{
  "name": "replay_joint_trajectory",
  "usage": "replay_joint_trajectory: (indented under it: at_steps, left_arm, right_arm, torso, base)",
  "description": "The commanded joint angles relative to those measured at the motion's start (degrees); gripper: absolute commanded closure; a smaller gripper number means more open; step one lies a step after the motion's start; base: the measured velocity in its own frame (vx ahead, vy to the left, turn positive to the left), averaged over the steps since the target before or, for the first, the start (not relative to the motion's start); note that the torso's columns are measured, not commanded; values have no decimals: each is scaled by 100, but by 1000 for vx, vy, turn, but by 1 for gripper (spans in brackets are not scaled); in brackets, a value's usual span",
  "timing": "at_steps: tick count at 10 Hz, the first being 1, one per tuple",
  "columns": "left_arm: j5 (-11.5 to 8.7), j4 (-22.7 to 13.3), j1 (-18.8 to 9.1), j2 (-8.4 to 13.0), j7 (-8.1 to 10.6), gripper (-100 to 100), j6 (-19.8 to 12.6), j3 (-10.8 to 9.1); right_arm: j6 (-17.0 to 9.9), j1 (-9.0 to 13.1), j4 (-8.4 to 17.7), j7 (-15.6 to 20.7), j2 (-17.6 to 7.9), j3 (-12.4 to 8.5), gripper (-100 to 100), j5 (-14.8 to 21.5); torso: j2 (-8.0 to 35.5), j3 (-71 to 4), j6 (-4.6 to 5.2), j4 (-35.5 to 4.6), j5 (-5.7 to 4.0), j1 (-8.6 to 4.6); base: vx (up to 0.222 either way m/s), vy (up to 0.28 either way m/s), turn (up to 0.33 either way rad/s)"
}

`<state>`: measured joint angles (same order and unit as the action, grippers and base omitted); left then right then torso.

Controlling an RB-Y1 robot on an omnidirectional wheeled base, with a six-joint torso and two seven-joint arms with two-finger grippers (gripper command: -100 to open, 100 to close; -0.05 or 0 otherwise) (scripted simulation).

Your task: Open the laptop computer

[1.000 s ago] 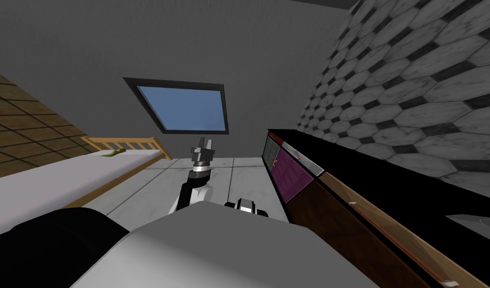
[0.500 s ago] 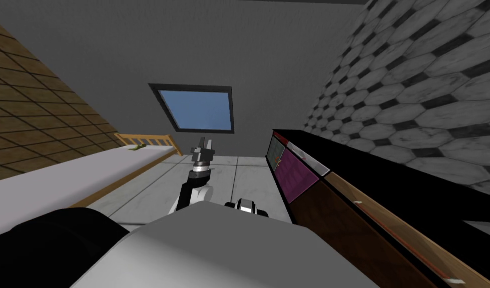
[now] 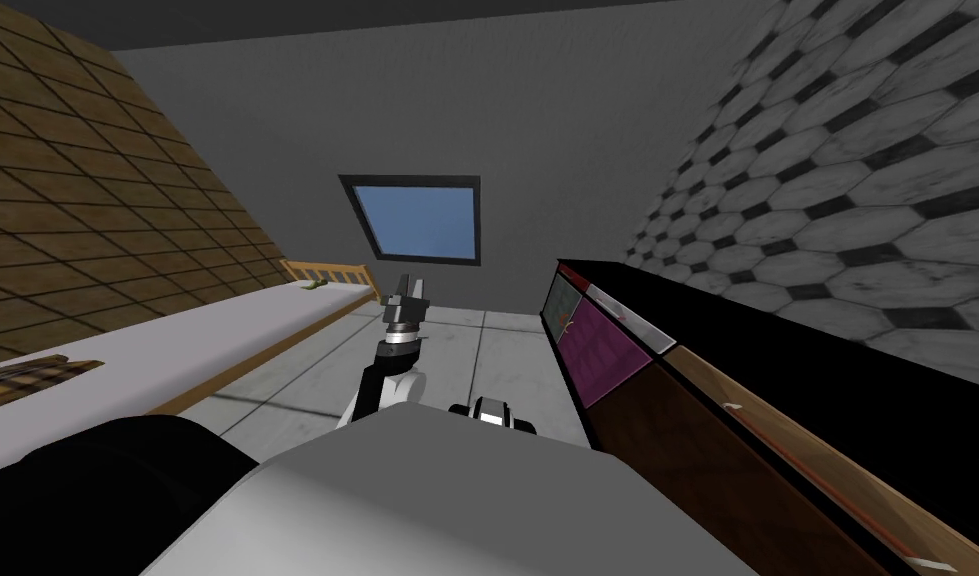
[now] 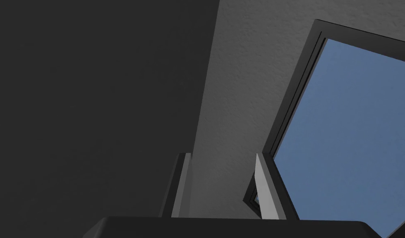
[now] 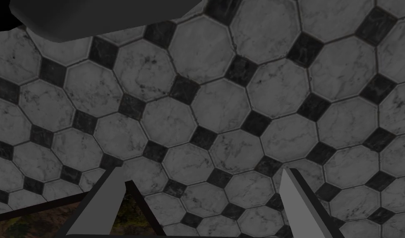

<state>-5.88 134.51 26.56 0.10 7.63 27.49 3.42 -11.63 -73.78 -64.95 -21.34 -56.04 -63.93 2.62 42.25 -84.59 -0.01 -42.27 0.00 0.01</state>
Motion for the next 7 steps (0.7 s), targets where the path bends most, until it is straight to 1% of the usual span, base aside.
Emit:
replay_joint_trajectory:
  at_steps: [1,2,7]
  left_arm:
    - [0,0,0,0,0,0,0,0]
    - [0,0,1,0,0,0,0,-1]
    - [0,1,2,1,0,0,0,-1]
  right_arm:
    - [-100,-102,16,-67,-69,1,-100,-56]
    - [-123,-111,16,-81,-77,1,0,-62]
    - [-122,-111,17,-80,-75,1,0,-61]
  torso:
    - [3,2,1,-1,0,-3]
    - [-11,-4,6,1,-4,-13]
    - [5,3,1,-2,0,0]
  base:
    - [-56,18,34]
    - [-11,5,-9]
    - [-1,0,0]
